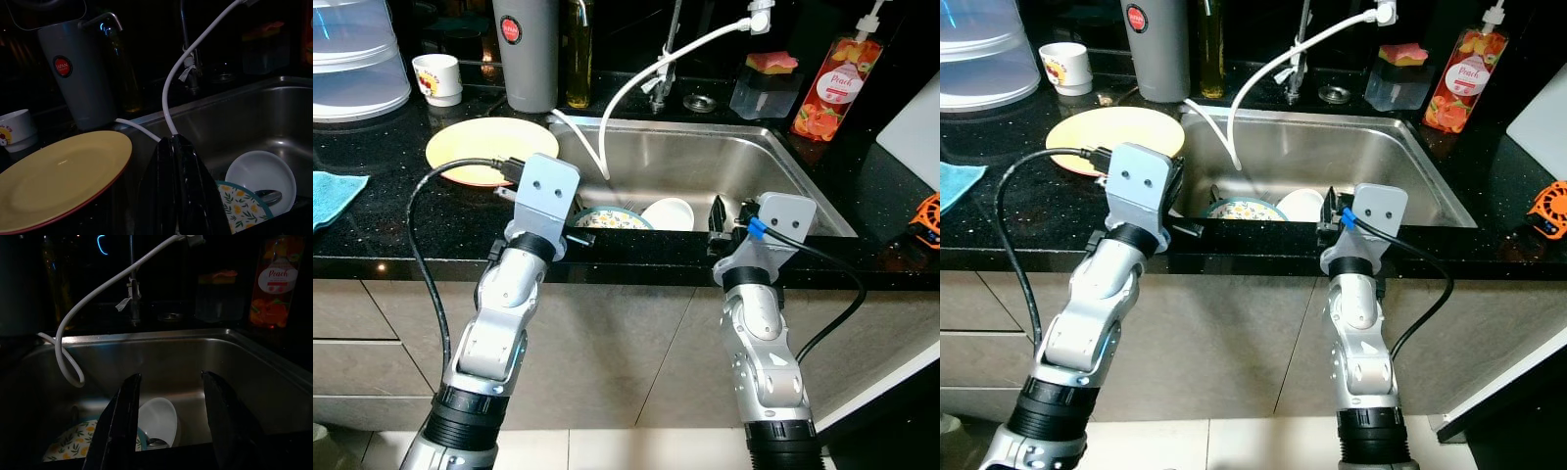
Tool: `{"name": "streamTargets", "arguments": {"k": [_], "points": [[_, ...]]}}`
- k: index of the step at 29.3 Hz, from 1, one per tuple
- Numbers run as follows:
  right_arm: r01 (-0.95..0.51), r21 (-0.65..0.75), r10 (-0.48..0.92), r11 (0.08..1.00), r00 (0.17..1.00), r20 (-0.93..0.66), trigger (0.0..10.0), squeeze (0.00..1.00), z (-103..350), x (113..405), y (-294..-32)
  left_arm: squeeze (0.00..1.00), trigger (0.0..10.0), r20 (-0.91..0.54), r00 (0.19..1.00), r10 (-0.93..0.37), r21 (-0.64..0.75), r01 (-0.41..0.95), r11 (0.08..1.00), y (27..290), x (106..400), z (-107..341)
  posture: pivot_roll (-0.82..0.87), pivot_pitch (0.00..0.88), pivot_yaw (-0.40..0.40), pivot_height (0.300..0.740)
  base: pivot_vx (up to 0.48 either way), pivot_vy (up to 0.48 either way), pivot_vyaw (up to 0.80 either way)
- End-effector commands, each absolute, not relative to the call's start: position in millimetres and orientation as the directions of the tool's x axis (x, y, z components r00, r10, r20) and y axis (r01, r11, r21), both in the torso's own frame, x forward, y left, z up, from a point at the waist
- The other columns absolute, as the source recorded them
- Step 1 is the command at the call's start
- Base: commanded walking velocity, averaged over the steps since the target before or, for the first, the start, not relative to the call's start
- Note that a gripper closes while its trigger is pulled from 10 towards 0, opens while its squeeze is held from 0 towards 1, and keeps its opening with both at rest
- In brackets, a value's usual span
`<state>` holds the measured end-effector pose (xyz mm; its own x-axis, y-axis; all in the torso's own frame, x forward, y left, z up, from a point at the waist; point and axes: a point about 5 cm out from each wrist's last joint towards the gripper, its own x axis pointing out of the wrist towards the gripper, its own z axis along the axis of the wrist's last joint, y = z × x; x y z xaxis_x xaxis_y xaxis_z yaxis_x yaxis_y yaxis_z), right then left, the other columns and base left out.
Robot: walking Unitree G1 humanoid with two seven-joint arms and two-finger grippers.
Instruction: Kitchen organization
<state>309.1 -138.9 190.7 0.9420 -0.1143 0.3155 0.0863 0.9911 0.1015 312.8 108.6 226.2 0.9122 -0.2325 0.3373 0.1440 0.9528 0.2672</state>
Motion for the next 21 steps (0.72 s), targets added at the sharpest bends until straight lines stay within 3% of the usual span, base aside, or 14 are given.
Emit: {"name": "streamTargets", "arguments": {"k": [1, 21], "points": [[0.094, 0.099, -0.120, 0.991, 0.944, 0.307, 10.0, 0.00, 189.6, 308.6, -141.2, 0.00, 10.0, 0.331, 0.911, -0.245, 0.275, 0.155, 0.949, 105.1, 310.6, 225.2, 0.21, 0.000, -0.053, 0.740, 0.000, 0.000, 0.00], [0.094, 0.096, -0.119, 0.991, 0.945, 0.306, 10.0, 0.00, 189.3, 309.0, -141.4, 0.00, 10.0, 0.331, 0.910, -0.251, 0.279, 0.159, 0.947, 104.4, 309.9, 224.2, 0.21, 0.000, -0.053, 0.740, 0.000, 0.000, 0.00]]}}
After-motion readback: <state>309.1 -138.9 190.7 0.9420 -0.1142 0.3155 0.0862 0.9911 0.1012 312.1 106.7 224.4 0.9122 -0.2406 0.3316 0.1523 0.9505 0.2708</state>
